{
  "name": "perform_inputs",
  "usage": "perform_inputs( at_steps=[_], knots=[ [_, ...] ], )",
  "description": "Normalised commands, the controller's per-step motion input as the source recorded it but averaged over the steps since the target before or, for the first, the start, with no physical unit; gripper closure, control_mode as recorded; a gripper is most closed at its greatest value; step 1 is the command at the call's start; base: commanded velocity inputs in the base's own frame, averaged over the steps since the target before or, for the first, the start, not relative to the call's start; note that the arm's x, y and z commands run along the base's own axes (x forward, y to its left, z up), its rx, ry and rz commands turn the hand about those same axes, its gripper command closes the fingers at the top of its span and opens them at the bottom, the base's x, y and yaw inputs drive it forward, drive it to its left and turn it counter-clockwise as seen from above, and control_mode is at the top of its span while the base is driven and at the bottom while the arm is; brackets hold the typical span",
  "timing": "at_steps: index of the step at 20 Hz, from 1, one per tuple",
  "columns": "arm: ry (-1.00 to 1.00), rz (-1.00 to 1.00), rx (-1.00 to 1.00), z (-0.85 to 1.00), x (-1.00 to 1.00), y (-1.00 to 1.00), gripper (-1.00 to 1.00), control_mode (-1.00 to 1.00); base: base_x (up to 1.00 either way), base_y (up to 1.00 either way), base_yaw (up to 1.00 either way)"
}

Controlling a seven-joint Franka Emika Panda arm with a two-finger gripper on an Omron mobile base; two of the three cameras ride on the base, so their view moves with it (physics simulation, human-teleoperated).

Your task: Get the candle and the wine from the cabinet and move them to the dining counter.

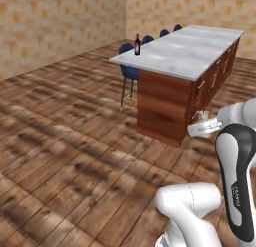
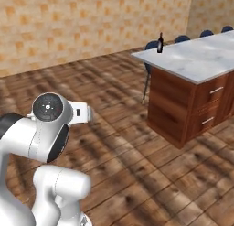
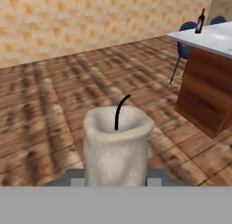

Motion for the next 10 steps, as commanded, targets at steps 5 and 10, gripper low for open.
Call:
perform_inputs(
  at_steps=[5,10],
  knots=[
    [0.0,0.0,0.0,0.0,0.0,0.0,1.0,1.0,0.92,0.26,-0.03],
    [0.0,0.0,0.0,0.0,0.0,0.0,1.0,1.0,0.92,0.25,-0.02]
  ],
)
